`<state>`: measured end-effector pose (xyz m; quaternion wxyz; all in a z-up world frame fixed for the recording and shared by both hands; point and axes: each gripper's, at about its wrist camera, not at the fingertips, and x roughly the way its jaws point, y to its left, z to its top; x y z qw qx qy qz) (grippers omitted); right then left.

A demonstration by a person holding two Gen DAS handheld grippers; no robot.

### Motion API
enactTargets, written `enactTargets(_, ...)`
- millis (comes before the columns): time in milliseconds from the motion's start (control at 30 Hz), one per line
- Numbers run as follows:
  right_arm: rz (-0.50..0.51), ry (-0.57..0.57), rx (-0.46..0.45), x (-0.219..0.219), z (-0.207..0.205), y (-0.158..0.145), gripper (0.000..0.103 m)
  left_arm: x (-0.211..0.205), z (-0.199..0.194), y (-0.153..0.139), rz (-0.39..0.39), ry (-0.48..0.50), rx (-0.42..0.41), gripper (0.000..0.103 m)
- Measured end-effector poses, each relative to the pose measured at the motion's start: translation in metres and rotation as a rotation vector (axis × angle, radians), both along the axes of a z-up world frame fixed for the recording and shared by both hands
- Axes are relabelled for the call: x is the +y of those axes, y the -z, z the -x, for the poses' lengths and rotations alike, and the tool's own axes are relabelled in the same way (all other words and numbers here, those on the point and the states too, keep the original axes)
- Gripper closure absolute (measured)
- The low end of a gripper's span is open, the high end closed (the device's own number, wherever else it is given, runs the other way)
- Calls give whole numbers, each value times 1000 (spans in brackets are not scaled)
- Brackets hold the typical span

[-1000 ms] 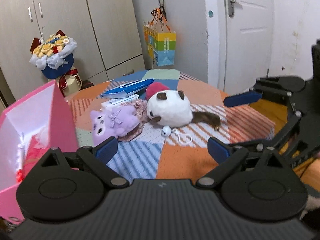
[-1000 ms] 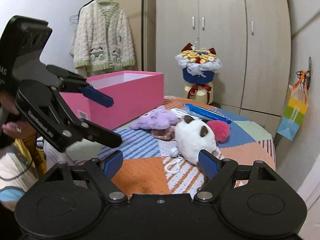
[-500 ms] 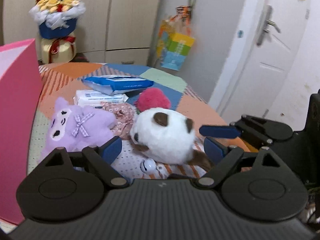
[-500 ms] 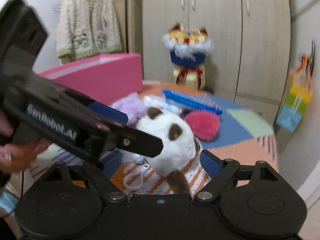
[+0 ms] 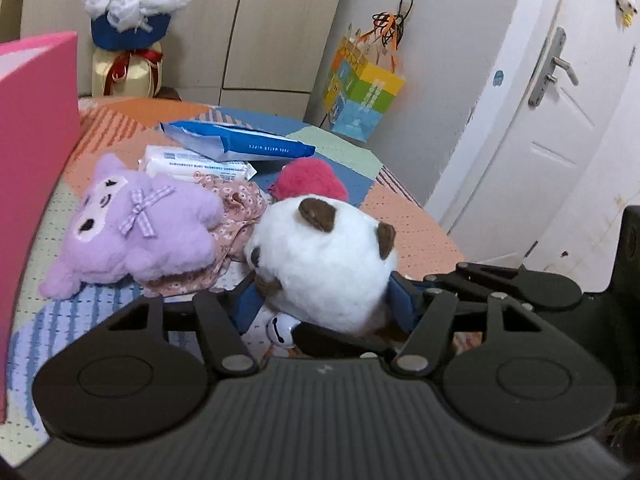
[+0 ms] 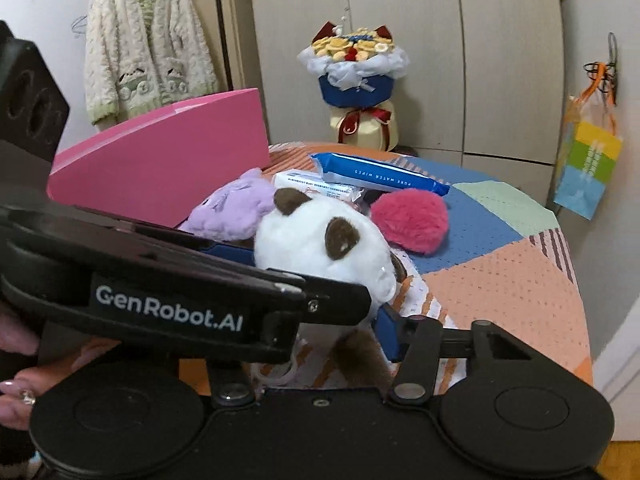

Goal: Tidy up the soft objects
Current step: 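Grasp the white-and-brown plush dog with the left gripper and lift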

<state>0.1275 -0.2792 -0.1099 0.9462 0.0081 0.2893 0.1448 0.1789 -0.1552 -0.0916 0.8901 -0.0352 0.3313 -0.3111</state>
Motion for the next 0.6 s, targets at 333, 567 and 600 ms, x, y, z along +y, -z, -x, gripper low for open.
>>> enactTargets(333, -7, 66, -26, 25, 37, -6, 46, 15, 43, -15, -60, 3, -33, 40)
enactTargets(567, 3, 59, 18, 43, 60, -13, 45, 26, 75, -23, -115, 8, -59, 40)
enactTargets(600, 6, 58, 23, 45, 64, -14, 45, 28, 79, -24, -114, 9, -59, 40)
